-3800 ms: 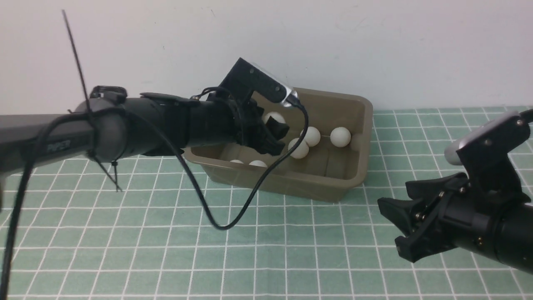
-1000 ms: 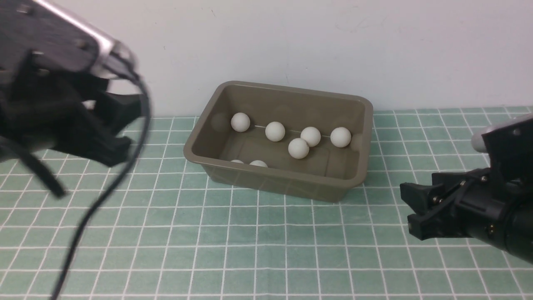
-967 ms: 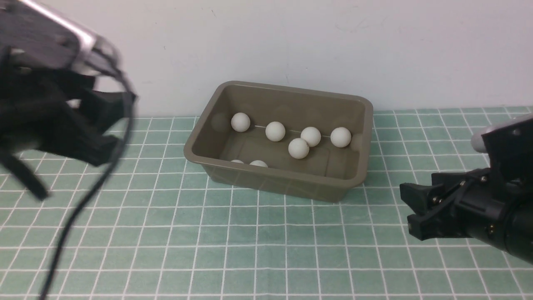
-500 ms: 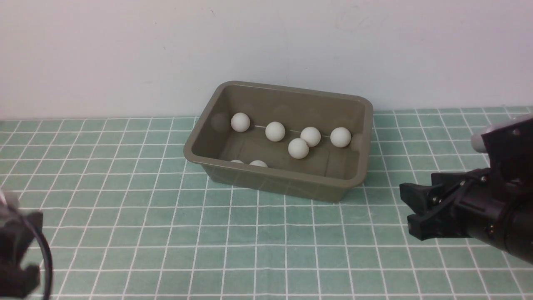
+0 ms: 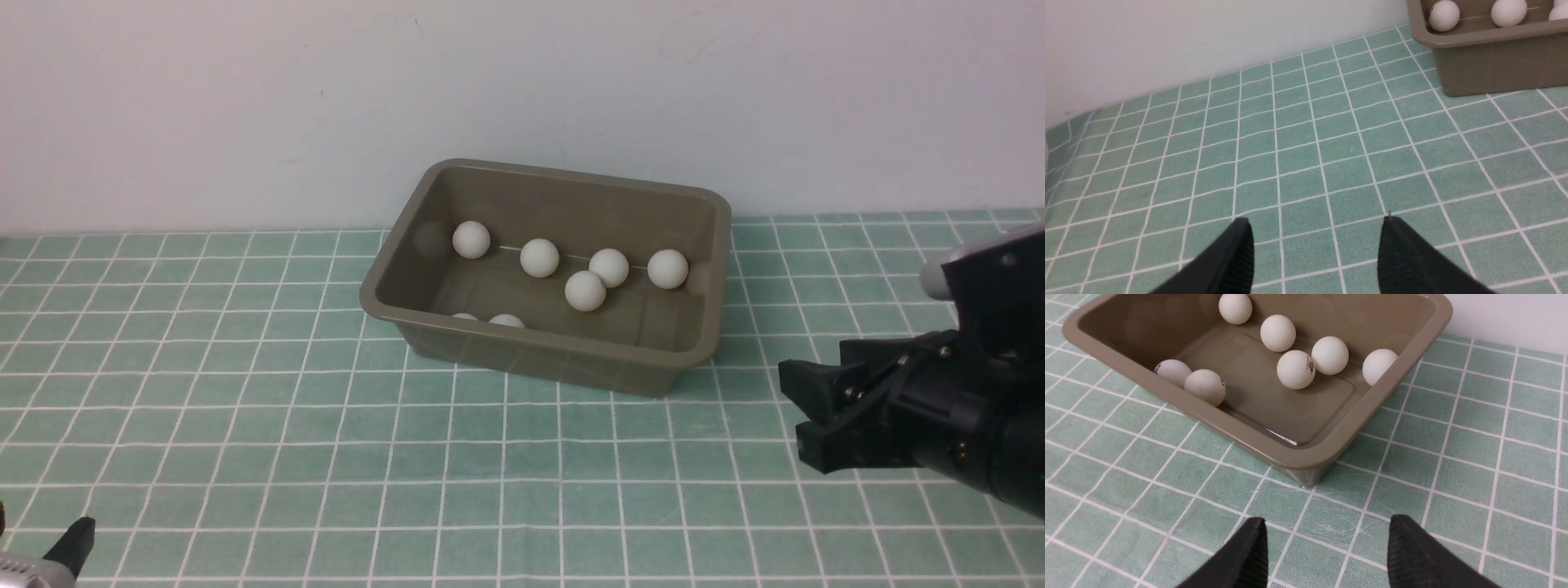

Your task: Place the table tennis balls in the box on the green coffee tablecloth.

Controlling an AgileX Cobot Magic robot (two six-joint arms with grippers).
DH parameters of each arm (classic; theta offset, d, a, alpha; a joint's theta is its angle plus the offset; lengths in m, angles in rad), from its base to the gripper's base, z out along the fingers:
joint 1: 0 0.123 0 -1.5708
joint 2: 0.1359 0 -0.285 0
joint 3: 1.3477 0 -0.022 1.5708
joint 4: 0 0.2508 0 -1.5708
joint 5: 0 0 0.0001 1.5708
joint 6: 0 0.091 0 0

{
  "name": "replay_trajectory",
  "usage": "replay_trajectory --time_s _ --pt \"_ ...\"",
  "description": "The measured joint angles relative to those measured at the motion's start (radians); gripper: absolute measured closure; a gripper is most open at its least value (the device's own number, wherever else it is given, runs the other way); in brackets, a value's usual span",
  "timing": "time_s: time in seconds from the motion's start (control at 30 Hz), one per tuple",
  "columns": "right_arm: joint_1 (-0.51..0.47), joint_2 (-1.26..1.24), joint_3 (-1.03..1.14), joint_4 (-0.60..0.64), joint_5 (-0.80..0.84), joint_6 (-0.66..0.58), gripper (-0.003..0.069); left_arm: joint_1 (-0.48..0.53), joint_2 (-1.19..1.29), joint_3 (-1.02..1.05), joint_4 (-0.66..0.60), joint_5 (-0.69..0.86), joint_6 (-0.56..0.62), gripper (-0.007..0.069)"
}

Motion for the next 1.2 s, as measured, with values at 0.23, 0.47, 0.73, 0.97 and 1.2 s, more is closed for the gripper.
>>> replay_trajectory --time_s 0.23,0.47,0.73,0.97,1.2 --pt "0.0 0.0 0.0 0.0 0.0 0.0 0.0291 0.0 -0.093 0.051 0.212 0.011 -0.186 0.0251" --pt "0.0 0.0 0.0 0.0 0.0 0.0 0.0291 -0.012 -0.232 0.173 0.62 0.019 -0.771 0.0251" --pt "0.0 0.0 0.0 0.0 0.0 0.0 0.0291 -0.014 -0.27 0.178 0.57 0.032 -0.736 0.0251" --pt "0.0 0.0 0.0 0.0 0.0 0.0 0.0291 -0.014 -0.27 0.178 0.517 0.032 -0.71 0.0251" --pt "0.0 0.0 0.0 0.0 0.0 0.0 0.0291 -0.014 -0.27 0.178 0.51 0.032 -0.71 0.0251"
